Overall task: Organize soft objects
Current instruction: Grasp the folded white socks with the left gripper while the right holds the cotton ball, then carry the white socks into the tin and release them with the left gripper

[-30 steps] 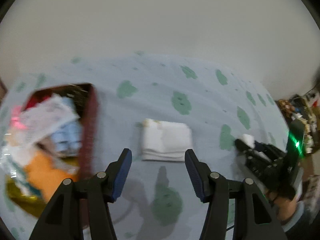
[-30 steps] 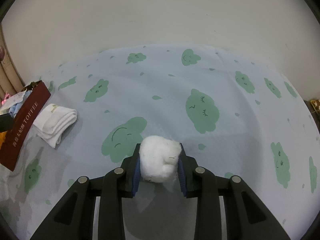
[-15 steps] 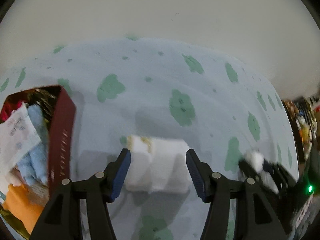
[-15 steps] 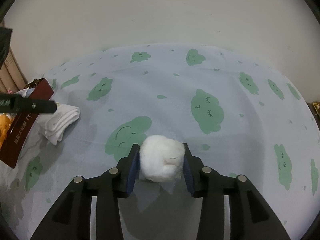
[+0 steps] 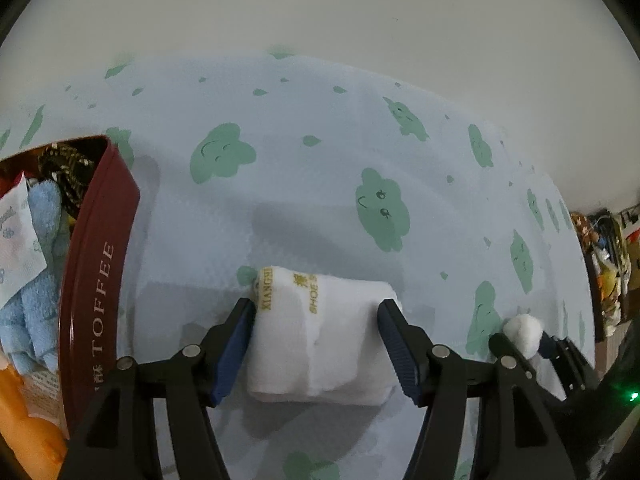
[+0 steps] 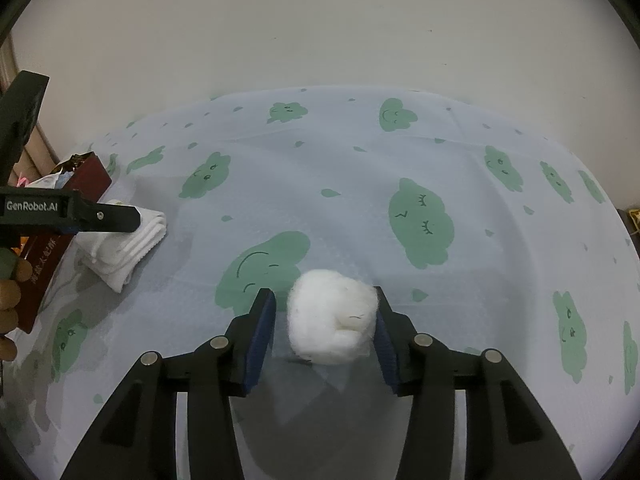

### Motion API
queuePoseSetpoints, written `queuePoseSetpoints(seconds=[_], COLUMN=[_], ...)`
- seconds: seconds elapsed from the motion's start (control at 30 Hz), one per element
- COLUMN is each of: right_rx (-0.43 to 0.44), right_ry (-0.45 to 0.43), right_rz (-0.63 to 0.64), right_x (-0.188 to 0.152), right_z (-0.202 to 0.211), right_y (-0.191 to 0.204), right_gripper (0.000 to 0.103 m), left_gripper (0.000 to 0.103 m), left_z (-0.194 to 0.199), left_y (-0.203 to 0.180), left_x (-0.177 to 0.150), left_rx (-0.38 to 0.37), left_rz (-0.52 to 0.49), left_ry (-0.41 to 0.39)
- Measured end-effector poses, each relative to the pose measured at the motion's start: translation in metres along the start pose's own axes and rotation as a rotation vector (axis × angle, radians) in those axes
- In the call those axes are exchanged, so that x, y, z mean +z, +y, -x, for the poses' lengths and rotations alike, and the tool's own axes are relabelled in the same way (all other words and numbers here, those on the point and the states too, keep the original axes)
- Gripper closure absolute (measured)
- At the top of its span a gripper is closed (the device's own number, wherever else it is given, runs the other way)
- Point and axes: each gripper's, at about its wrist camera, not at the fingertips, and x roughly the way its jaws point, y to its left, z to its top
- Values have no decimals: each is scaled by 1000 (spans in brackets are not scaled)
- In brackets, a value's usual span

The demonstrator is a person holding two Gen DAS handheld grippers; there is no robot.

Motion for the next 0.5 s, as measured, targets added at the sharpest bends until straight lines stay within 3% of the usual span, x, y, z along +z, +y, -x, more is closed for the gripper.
queuePoseSetpoints(seconds=[0.27, 0.43, 0.5], right_rx=[-3, -3, -4], right_ry=[1, 2, 2], right_rz=[8, 7, 9], right_x=[-1, 0, 0], right_z=[0, 0, 0], right_y=[3, 4, 4], right_gripper=[53, 53, 52], left_gripper=[26, 26, 34], left_z=[-5, -4, -3], left_y=[-13, -17, -17], left_x=[-11, -14, -13], left_rx=[46, 31, 32], left_rz=[-77, -90, -90], left_ry=[-47, -47, -48])
